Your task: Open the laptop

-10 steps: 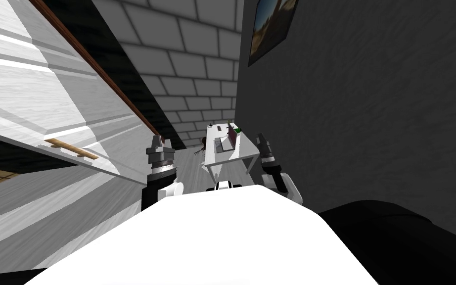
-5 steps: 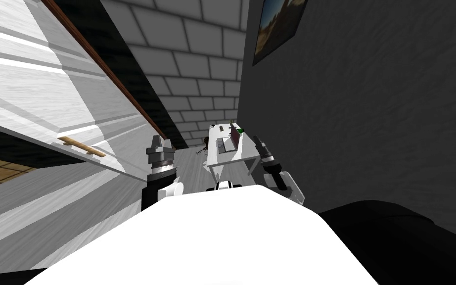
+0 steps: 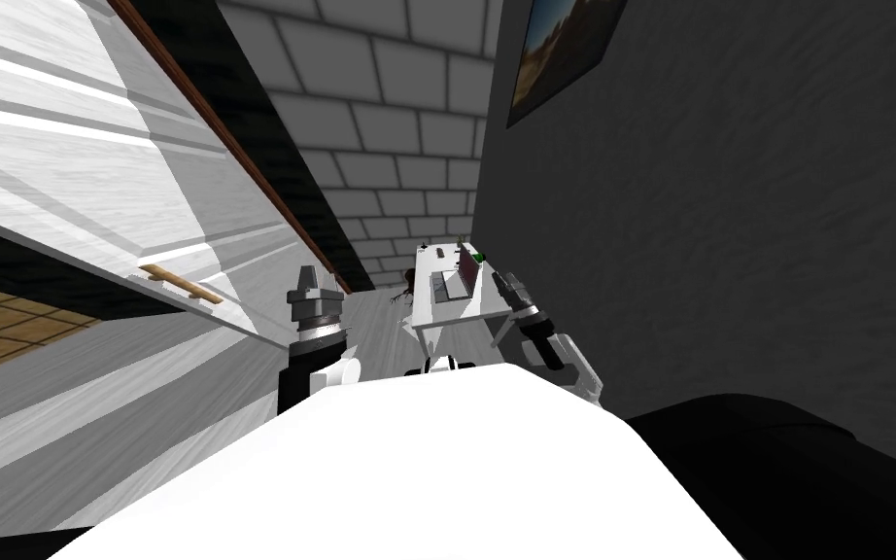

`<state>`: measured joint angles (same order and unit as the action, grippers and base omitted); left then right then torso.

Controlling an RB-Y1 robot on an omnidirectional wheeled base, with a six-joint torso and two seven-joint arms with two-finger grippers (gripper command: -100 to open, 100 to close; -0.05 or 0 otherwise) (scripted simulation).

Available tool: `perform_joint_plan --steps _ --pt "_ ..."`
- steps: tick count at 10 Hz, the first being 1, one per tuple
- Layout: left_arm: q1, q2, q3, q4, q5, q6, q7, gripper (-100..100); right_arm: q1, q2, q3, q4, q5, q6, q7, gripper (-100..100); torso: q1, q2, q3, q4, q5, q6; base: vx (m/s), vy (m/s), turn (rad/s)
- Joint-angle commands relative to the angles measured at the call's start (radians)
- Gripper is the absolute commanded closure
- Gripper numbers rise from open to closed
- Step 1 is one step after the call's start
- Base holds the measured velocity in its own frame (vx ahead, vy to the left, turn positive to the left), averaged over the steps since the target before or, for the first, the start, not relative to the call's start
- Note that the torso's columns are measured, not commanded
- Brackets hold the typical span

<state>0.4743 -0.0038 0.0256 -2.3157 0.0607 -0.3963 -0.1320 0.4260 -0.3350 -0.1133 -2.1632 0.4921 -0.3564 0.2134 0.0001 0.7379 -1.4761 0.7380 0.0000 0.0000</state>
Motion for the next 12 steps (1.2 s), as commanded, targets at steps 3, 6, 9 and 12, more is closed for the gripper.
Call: perform_joint_plan --steps 3,6,9,12 --pt "0.0 0.0 0.0 0.0 0.0 0.0 0.0 0 -0.026 -0.08 -0.027 0.07 0.125 -0.001 0.126 -100 0.0 0.0 0.0 0.0 0.0 0.0 0.031 0.025 0.084" --pt "0.0 0.0 0.0 0.0 0.0 0.0 0.0 0 -0.042 -0.147 -0.042 0.118 0.206 -0.001 0.208 -100 0.0 0.0 0.0 0.0 0.0 0.0 0.035 0.029 0.077" --pt "0.0 0.0 0.0 0.0 0.0 0.0 0.0 0 -0.06 -0.216 -0.056 0.169 0.285 -0.001 0.289 -100 0.0 0.0 0.0 0.0 0.0 0.0 0.029 0.027 0.084" --pt "0.0 0.0 0.0 0.0 0.0 0.0 0.0 0 -0.076 -0.285 -0.069 0.216 0.357 -0.001 0.364 -100 0.0 0.0 0.0 0.0 0.0 0.0 0.037 0.025 0.081"
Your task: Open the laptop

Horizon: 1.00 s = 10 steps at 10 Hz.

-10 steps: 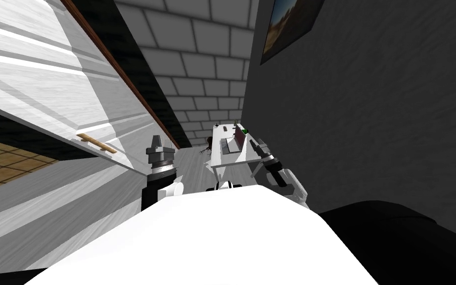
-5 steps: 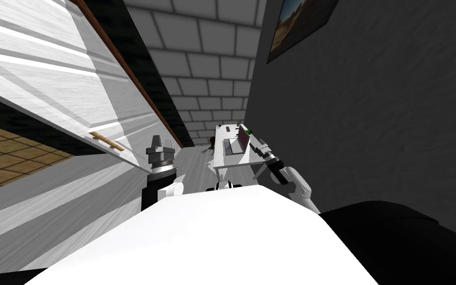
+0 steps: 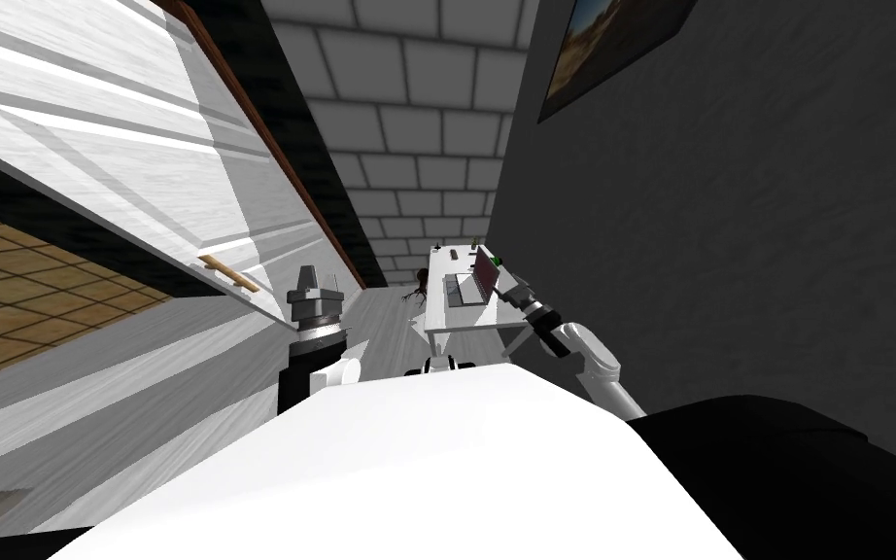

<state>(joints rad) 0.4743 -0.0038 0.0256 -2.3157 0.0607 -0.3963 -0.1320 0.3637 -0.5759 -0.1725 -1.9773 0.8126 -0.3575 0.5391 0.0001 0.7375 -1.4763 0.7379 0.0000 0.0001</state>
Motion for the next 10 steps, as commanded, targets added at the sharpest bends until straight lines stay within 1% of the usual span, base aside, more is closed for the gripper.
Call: perform_joint_plan --steps 1,4,8,9,10 --pt "0.0 0.0 0.0 0.0 0.0 0.0 0.0 0 -0.018 -0.066 -0.014 0.044 0.059 0.0 0.061 -100 0.0 0.0 0.0 0.0 0.0 0.0 0.03 0.02 0.085" --pt "0.0 0.0 0.0 0.0 0.0 0.0 0.0 0 -0.031 -0.123 -0.024 0.078 0.115 0.0 0.12 -100 0.0 0.001 0.001 0.0 0.0 0.0 0.025 0.019 0.065" --pt "0.0 0.0 0.0 0.0 0.0 0.0 0.0 0 -0.043 -0.186 -0.035 0.113 0.178 0.0 0.183 -100 0.0 0.0 0.0 0.0 0.0 0.0 0.023 0.013 0.048" --pt "0.0 0.0 0.0 0.0 0.0 0.0 0.0 0 -0.039 -0.179 -0.036 0.105 0.168 0.002 0.169 -100 0.0 0.0 0.0 0.0 0.0 0.0 0.01 0.005 0.008" --pt "0.0 0.0 0.0 0.0 0.0 0.0 0.0 0 -0.029 -0.182 -0.029 0.082 0.169 -0.01 0.172 -100 0.0 0.001 0.001 0.0 0.0 0.0 0.092 0.004 -0.23"
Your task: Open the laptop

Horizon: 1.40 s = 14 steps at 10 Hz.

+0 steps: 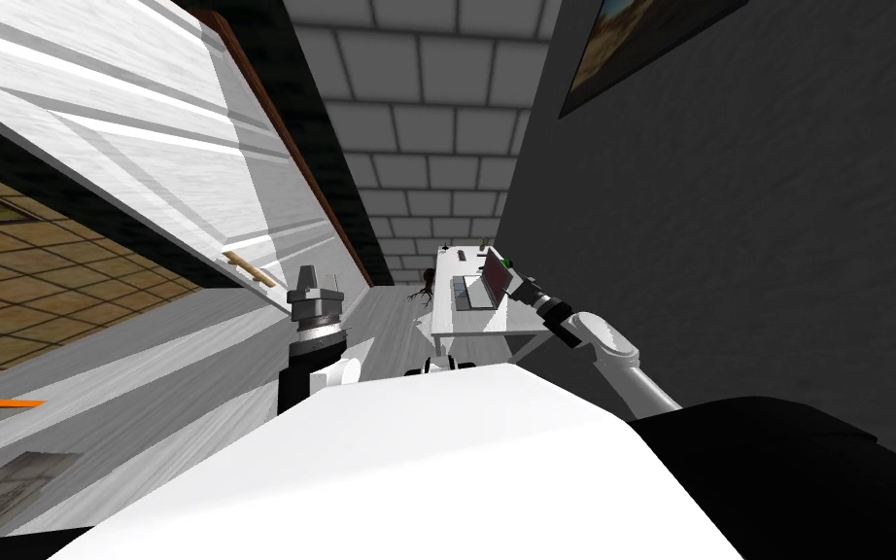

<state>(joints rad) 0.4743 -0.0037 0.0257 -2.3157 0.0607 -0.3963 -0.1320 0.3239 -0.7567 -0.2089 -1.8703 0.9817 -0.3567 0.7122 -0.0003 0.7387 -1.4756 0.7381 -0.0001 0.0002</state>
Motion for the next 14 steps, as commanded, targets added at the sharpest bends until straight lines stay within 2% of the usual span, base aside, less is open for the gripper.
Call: perform_joint_plan --steps 1,2,11,12,14 --pt "0.0 0.0 0.0 0.0 0.0 0.0 0.0 0 0.017 -0.003 0.012 -0.041 -0.001 -0.018 -0.001 -100 0.0 -0.004 -0.002 -0.001 0.0 0.001 0.154 0.036 -0.233" --pt "0.0 0.0 0.0 0.0 0.0 0.0 0.0 0 0.024 -0.004 0.017 -0.058 -0.001 -0.025 -0.002 -100 0.002 -0.006 -0.004 -0.002 0.0 0.0 -0.009 0.057 -0.164" --pt "0.0 0.0 0.0 0.0 0.0 0.0 0.0 0 0.024 -0.004 0.017 -0.058 -0.001 -0.025 -0.002 -100 0.001 -0.001 0.0 0.0 0.0 0.0 0.0 0.002 -0.006" --pt "0.0 0.0 0.0 0.0 0.0 0.0 0.0 0 0.035 -0.005 0.025 -0.084 -0.001 -0.035 -0.002 -100 0.0 -0.001 0.0 0.0 0.0 0.0 -0.003 0.037 -0.112" --pt "0.0 0.0 0.0 0.0 0.0 0.0 0.0 0 0.039 -0.006 0.028 -0.093 -0.001 -0.039 -0.002 -100 0.002 0.0 0.0 0.0 0.001 0.0 -0.005 0.045 -0.128"
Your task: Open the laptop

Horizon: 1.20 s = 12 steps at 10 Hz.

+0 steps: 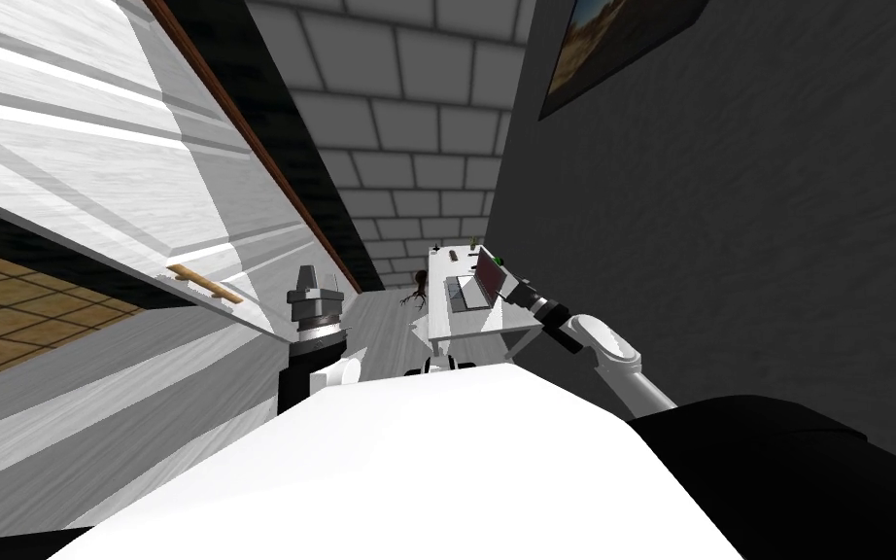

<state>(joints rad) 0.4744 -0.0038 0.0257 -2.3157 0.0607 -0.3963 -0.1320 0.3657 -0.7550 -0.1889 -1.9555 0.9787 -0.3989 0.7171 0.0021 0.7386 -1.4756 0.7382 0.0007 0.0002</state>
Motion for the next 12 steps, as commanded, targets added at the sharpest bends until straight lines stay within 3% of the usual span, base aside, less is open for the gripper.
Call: perform_joint_plan --steps 1,8,10,12 --pt "0.0 0.0 0.0 0.0 0.0 0.0 0.0 0 -0.003 -0.008 0.008 -0.007 0.002 0.004 -0.007 -100 -0.002 -0.001 0.0 0.0 -0.001 -0.001 0.001 -0.008 0.021" --pt "0.0 0.0 0.0 0.0 0.0 0.0 0.0 0 -0.003 -0.008 0.008 -0.007 0.002 0.004 -0.007 -100 -0.002 -0.001 0.0 0.0 -0.001 0.0 0.0 -0.001 0.003" --pt "0.0 0.0 0.0 0.0 0.0 0.0 0.0 0 0.017 -0.008 0.022 -0.051 0.004 -0.012 -0.006 -100 0.0 0.0 0.0 0.0 0.0 0.001 -0.006 0.056 -0.159" --pt "0.0 0.0 0.0 0.0 0.0 0.0 0.0 0 0.017 -0.008 0.022 -0.051 0.004 -0.012 -0.006 -100 -0.003 -0.001 0.0 0.0 -0.001 0.0 -0.002 0.017 -0.049"
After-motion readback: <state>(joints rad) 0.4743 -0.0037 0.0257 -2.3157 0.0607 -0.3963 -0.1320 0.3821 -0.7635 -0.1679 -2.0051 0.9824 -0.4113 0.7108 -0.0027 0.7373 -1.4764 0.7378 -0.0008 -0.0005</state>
